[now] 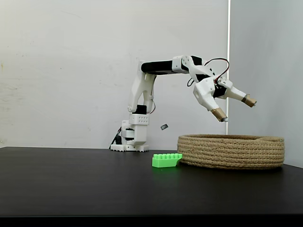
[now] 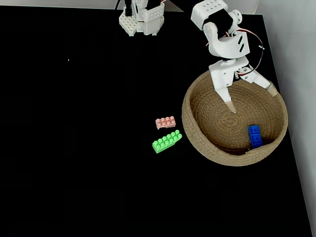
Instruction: Place the lego blocks in the tray
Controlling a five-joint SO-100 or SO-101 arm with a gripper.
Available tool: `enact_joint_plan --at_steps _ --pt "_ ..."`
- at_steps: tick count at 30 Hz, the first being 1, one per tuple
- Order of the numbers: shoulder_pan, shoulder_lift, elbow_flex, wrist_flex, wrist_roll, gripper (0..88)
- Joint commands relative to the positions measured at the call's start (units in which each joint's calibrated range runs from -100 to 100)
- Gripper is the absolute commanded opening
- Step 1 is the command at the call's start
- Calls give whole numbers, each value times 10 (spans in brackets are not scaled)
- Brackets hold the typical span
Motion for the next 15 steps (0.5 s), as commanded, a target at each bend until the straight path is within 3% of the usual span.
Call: enact_joint_plan --at_steps 1,11,15 --pt "23 -55 -20 7 -29 408" --pt "205 -129 70 134 -202 381" --pt "257 -119 87 181 -233 370"
